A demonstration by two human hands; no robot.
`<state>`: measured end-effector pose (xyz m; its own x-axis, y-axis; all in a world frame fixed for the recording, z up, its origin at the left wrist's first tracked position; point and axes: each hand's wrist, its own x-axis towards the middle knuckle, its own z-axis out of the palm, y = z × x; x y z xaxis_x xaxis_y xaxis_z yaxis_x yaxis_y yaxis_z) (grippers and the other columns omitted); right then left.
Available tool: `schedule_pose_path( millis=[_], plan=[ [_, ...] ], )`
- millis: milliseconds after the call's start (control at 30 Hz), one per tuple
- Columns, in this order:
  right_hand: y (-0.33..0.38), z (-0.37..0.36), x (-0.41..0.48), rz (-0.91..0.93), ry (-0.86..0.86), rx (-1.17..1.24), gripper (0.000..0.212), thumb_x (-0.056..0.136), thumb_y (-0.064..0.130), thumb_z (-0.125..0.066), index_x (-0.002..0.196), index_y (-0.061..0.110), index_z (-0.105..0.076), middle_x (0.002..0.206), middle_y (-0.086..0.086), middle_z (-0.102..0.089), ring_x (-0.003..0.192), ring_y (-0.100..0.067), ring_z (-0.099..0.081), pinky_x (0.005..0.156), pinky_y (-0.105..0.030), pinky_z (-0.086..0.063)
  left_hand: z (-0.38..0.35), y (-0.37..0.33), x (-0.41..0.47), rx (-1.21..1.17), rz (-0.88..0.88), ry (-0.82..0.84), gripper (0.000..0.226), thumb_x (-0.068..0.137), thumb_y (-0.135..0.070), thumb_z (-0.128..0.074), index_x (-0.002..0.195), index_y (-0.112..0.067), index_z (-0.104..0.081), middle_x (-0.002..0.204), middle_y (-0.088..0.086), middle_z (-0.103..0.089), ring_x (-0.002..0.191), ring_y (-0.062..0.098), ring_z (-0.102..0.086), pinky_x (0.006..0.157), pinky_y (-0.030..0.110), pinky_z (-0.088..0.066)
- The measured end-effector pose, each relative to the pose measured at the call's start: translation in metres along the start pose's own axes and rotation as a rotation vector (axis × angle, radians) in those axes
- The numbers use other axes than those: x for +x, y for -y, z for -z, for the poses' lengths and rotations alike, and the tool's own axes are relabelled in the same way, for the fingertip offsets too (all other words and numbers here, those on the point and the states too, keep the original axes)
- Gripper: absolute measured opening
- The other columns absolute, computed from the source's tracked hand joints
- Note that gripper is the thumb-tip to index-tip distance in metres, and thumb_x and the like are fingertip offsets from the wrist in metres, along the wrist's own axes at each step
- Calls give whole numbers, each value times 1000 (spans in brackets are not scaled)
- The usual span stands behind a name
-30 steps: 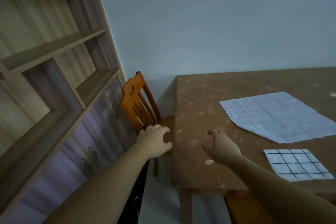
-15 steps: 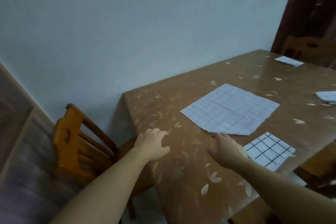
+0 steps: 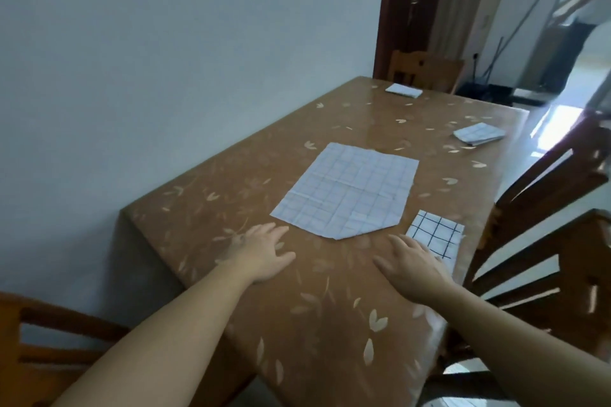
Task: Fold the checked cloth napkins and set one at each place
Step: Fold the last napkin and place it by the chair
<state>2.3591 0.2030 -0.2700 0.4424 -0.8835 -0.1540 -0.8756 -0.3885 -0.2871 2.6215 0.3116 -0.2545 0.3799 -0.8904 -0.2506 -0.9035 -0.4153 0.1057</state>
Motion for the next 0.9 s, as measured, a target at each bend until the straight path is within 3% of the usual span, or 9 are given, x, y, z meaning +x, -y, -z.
schedule_pose_path(
  millis=[333,533,733,900],
  plan=[
    [-8,-32,51,-71,54,73,61,92,60,-38,142,24,-35,149,1,-37,134,-25,-37,103,-48,-34,-21,-11,59,92,-74,59,70,91,-65,-40,152,-38,-19,162,-6,-17,148,18,-15,119,46,-19],
    [-10,-42,95,-120,74,72,44,90,53,-40,123,26,-47,138,1,-46,125,-24,-45,96,-48,-37,-31,5,117,95,-114,89,64,92,-60,-41,150,-36,-27,158,-7,-26,145,17,-23,116,43,-23],
    [-9,-64,144,-214,93,-6,46,91,50,-44,126,21,-48,136,-1,-48,126,-25,-45,95,-46,-38,-45,32,191,69,-144,148,61,93,-54,-44,149,-33,-31,155,-10,-32,142,17,-30,112,42,-29],
    [2,-90,176,-152,50,-23,49,89,48,-50,131,23,-47,135,1,-49,126,-24,-43,98,-46,-36,-65,33,225,53,-258,159,62,91,-55,-51,147,-34,-35,155,-10,-34,142,12,-30,113,36,-27]
  ],
)
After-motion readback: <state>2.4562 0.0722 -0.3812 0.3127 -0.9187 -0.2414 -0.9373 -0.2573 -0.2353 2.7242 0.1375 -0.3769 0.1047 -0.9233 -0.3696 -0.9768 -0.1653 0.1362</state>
